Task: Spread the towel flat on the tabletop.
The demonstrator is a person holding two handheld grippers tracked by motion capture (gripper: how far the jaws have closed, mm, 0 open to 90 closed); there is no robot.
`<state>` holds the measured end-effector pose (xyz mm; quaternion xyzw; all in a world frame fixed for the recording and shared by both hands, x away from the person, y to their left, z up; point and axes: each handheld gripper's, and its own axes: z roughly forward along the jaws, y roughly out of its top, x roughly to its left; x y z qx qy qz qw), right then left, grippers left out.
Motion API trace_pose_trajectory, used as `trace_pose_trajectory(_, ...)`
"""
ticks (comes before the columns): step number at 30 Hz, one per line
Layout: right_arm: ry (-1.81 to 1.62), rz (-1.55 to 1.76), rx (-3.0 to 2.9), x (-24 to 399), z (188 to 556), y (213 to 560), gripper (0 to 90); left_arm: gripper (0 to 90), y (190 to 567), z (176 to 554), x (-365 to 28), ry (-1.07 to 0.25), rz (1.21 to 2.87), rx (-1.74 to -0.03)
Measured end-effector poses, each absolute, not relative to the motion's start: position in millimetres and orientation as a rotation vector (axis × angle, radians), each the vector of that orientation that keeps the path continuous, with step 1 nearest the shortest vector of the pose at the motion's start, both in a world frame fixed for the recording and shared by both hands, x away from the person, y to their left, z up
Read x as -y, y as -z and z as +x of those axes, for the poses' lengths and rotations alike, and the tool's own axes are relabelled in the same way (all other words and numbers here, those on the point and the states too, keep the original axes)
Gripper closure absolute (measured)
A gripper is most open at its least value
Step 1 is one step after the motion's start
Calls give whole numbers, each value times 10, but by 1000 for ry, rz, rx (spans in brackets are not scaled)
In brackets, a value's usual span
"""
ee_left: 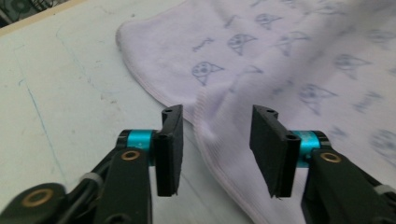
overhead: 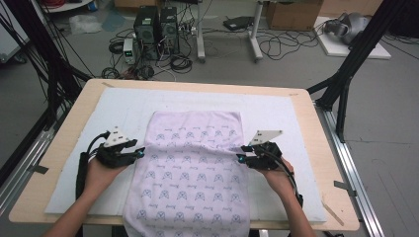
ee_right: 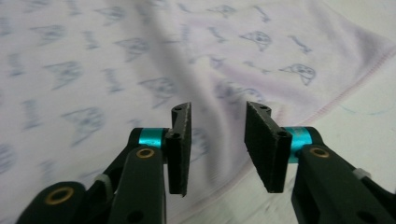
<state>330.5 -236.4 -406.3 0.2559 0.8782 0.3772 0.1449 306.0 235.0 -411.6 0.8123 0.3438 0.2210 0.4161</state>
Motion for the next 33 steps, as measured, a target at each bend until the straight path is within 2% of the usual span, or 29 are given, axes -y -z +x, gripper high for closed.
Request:
trace_pose_trajectory(3, -1109, 668, -2547, 2360, 3138, 4041, 562, 505, 4121, 2886, -2351, -506, 2046, -816)
trace_pose_trajectory(4, -1142, 608, -2592, 2323, 2977, 4075, 527, 496, 4168, 2730, -2315, -441, 2070, -760)
trace_pose_trajectory(6, -1178, 577, -2645, 2285, 2883, 4133, 511, 494, 4202, 2669, -2290, -402, 2084, -733)
trace_pose_trajectory(8, -1177, 548, -2707, 2216, 2801, 4217, 501, 480, 4350, 2557, -2180, -277, 2171, -669)
trace_pose_trajectory(9, -1160, 519, -2751, 2168, 2770, 4276, 511, 466, 4400, 2541, -2151, -257, 2208, -654)
trace_pose_trajectory(11, -1116, 490, -2816, 2099, 2743, 4360, 610, 496, 4458, 2487, -2133, -284, 2207, -613)
trace_pose_trajectory(12, -1116, 490, -2816, 2099, 2743, 4360, 610, 624, 4458, 2487, -2133, -284, 2207, -613)
trace_pose_trajectory(13, -1153, 449, -2826, 2078, 2718, 4402, 782, 776, 4462, 2454, -2145, -262, 2193, -604)
trace_pose_trajectory(14, -1156, 456, -2835, 2071, 2711, 4403, 849, 850, 4454, 2428, -2138, -264, 2207, -588)
trace_pose_trajectory(16, -1136, 406, -2835, 2056, 2668, 4393, 875, 876, 4439, 2389, -2129, -273, 2222, -582)
trace_pose_trajectory(21, -1159, 335, -2901, 2084, 2432, 4348, 880, 879, 4362, 2119, -2246, -229, 2227, -514)
trace_pose_trajectory(23, -1276, 256, -2879, 2108, 2224, 4245, 848, 864, 4261, 1905, -2313, -167, 2198, -435)
trace_pose_trajectory(24, -1324, 250, -2843, 2130, 2164, 4181, 806, 809, 4261, 1905, -2313, -167, 2198, -435)
trace_pose_trajectory(25, -1359, 266, -2824, 2149, 2149, 4135, 765, 700, 4254, 1911, -2294, -199, 2199, -462)
trace_pose_trajectory(28, -1241, 326, -2822, 2135, 2290, 4155, 669, 565, 4280, 1999, -2263, -227, 2209, -488)
trace_pose_trajectory(30, -1200, 368, -2870, 2120, 2398, 4265, 656, 559, 4321, 2071, -2215, -221, 2207, -510)
trace_pose_trajectory(32, -1156, 371, -2885, 2113, 2423, 4353, 658, 632, 4414, 2095, -2154, -215, 2259, -514)
trace_pose_trajectory(33, -1148, 380, -2885, 2115, 2429, 4393, 681, 723, 4414, 2095, -2154, -215, 2259, -514)
